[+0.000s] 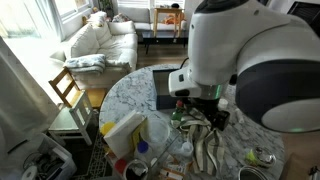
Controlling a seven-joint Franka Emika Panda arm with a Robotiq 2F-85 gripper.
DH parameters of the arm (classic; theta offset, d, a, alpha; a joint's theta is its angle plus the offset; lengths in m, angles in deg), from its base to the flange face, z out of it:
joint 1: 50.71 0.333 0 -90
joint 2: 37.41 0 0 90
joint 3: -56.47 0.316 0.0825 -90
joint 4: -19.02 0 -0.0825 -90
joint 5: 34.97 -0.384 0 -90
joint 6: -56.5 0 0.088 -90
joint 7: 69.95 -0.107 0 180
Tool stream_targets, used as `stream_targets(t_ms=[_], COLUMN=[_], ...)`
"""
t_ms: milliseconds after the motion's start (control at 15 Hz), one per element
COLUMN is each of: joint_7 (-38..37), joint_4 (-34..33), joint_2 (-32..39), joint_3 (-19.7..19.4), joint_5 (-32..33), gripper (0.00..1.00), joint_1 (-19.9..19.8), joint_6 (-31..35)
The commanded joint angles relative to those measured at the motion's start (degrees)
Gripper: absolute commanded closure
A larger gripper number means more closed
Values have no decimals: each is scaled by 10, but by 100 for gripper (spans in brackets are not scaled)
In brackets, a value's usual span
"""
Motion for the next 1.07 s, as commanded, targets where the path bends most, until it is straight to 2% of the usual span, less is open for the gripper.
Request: stream_targets(t_ms=[0,200,267,400,600,800,1000], joint_7=[51,100,72,86,88,34,-8], joint_4=[37,78,36,57,63,93,132], joint_2=[-54,-81,-51,-63,-66,-42,-32], joint_3=[-25,-54,-40,-52,-53,-45,-39], joint_5=[-111,-202,-155,-182,-189,-190,-206], gripper=[0,0,0,0,0,0,0], joint_1=[-9,-14,-9,-12,-13,-12,-10], joint_6=[-70,-98,-91,-96,-96,-117,-107])
